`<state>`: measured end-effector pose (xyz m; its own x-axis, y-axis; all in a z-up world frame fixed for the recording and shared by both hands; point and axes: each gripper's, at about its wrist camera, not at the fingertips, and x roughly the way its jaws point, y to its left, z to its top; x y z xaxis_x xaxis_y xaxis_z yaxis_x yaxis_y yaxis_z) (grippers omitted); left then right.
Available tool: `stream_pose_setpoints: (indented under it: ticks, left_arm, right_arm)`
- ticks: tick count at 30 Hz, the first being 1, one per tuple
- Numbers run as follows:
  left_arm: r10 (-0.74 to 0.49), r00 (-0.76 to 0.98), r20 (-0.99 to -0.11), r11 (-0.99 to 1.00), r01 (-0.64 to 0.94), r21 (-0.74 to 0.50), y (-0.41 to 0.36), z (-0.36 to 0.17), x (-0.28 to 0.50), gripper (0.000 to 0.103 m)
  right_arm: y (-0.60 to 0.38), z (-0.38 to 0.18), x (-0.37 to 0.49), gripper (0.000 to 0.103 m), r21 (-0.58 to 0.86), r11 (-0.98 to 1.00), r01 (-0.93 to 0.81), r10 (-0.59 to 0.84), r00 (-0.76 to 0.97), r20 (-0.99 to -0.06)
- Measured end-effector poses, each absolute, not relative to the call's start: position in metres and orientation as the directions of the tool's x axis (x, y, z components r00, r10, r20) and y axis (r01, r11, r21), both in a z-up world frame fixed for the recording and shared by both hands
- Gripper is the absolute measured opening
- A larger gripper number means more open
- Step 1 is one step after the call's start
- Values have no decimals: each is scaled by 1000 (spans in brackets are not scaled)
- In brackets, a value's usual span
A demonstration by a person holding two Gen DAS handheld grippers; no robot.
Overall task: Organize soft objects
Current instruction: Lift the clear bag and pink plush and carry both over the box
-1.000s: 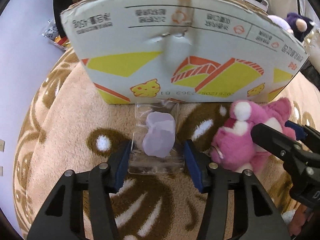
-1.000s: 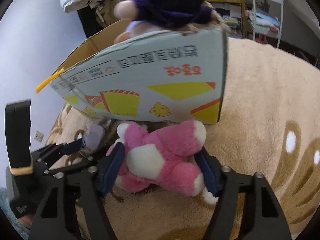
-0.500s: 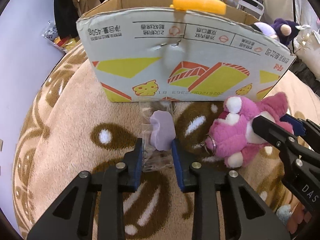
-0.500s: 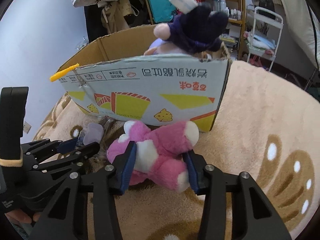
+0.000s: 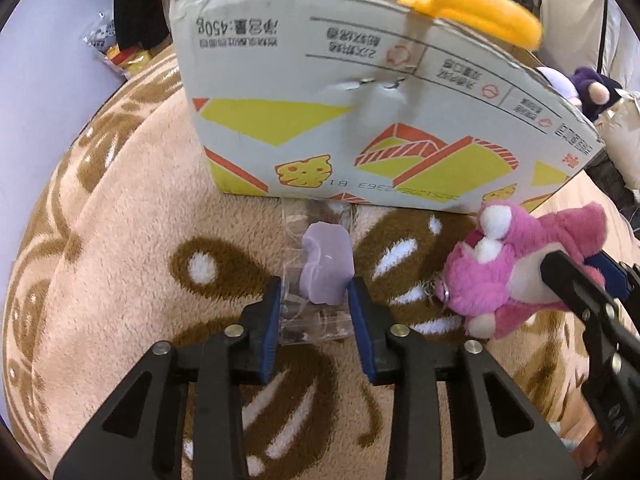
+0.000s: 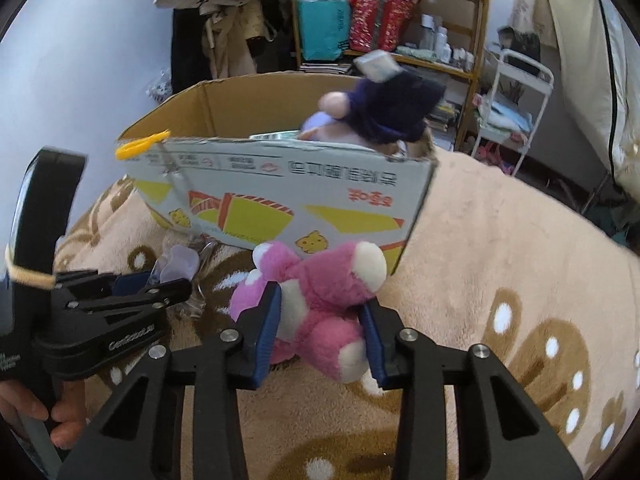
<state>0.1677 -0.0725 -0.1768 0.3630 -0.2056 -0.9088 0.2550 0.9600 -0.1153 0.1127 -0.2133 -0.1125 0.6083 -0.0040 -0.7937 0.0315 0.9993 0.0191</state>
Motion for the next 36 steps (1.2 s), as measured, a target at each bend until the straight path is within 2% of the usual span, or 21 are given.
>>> stream_pose_setpoints:
  ticks: [6, 9, 10, 14, 15, 20, 22, 26, 27, 29, 36]
  left_arm:
    - [-220, 362, -906, 955, 269, -124, -71, -186, 177, 45]
    - [-218, 363, -906, 950, 290, -113, -75, -188, 179, 55]
    - [-207, 369, -906, 950, 295, -97, -77, -188, 180, 55]
    - [-165, 402, -900, 956, 291, -45, -79, -191, 177, 49]
    - [-163, 404, -900, 956, 289, -43, -79, -191, 177, 44]
    - [-214, 368, -905, 960, 249, -126, -60, -188, 179, 36]
    - [-212, 367, -906, 960, 251, -123, -56, -186, 180, 33]
    - [-220, 368, -903, 958, 256, -129, -55, -181, 178, 28]
    - [-234, 369, -899, 956, 256, -144, -52, -179, 177, 18]
    - [-272, 367, -890, 949, 256, -184, -48, -174, 176, 13]
    - [-297, 398, -868, 940, 282, -192, -49, -167, 161, 10]
  right_arm:
    - [-207, -114, 114, 40, -13, 1000, 15, -20, 609, -793]
    - [-209, -115, 114, 40, -6, 1000, 20, -16, 607, -794]
    - [-208, -115, 115, 40, -5, 1000, 21, -16, 607, -795]
    - [-209, -116, 115, 40, -1, 1000, 21, -13, 609, -793]
    - [-209, -116, 115, 40, 0, 1000, 20, -12, 609, -793]
    - [-208, -110, 110, 34, -19, 999, 31, -34, 636, -771]
    - [-208, -105, 107, 28, -27, 999, 40, -46, 653, -756]
    - [-212, -101, 104, 27, -22, 998, 64, -58, 653, -755]
    - [-215, -100, 104, 27, -18, 998, 66, -57, 652, -756]
    - [-218, -99, 101, 27, -11, 997, 71, -55, 654, -755]
    - [-216, -92, 97, 27, -20, 997, 76, -66, 666, -743]
